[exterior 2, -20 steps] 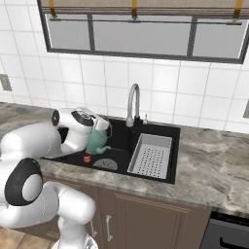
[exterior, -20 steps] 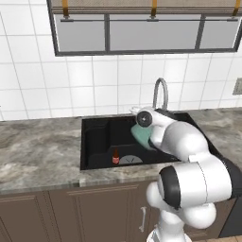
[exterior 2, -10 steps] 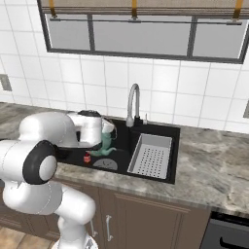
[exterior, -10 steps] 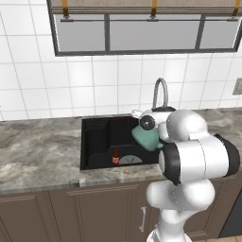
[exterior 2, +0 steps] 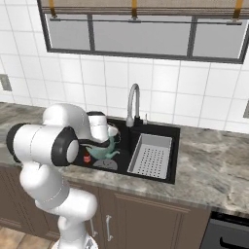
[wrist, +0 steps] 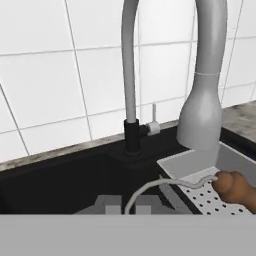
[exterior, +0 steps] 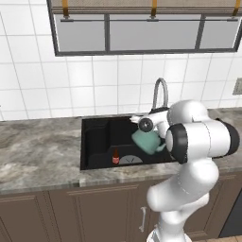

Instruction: Open the cabinet, pick the kettle from the cabinet, and place it in the sink.

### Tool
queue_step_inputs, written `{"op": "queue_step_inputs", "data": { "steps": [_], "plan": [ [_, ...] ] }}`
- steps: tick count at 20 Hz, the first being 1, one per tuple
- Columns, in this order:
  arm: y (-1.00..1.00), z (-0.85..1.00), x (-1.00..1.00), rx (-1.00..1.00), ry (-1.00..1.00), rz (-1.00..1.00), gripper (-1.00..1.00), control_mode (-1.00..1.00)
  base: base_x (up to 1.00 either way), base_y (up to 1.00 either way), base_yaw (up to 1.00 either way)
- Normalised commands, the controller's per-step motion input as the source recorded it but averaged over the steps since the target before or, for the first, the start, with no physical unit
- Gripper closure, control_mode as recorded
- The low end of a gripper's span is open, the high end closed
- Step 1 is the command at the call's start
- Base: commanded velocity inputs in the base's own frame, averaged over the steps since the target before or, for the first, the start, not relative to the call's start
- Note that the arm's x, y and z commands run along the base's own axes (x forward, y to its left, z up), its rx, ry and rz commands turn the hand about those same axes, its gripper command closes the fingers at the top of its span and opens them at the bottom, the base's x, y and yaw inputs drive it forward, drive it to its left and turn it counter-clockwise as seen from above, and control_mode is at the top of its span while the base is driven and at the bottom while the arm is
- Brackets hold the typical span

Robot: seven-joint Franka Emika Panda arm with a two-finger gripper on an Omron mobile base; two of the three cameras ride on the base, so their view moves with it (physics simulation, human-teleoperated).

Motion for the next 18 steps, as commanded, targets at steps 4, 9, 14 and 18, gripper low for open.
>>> {"op": "queue_step_inputs", "data": {
  "steps": [4, 9, 14, 18],
  "plan": [
    [0.0, -0.19, 0.34, 0.0, 0.14, -0.04, 1.0, -1.0, 0.0, 0.0, 0.0],
    [0.07, -0.2, 0.34, 0.0, 0.18, -0.11, 1.0, -1.0, 0.0, 0.0, 0.0],
    [0.09, -0.19, 0.37, 0.0, 0.14, -0.15, 1.0, -1.0, 0.0, 0.0, 0.0],
    [0.03, -0.21, 0.3, 0.0, 0.13, -0.18, 1.0, -1.0, 0.0, 0.0, 0.0]
  ]
}}
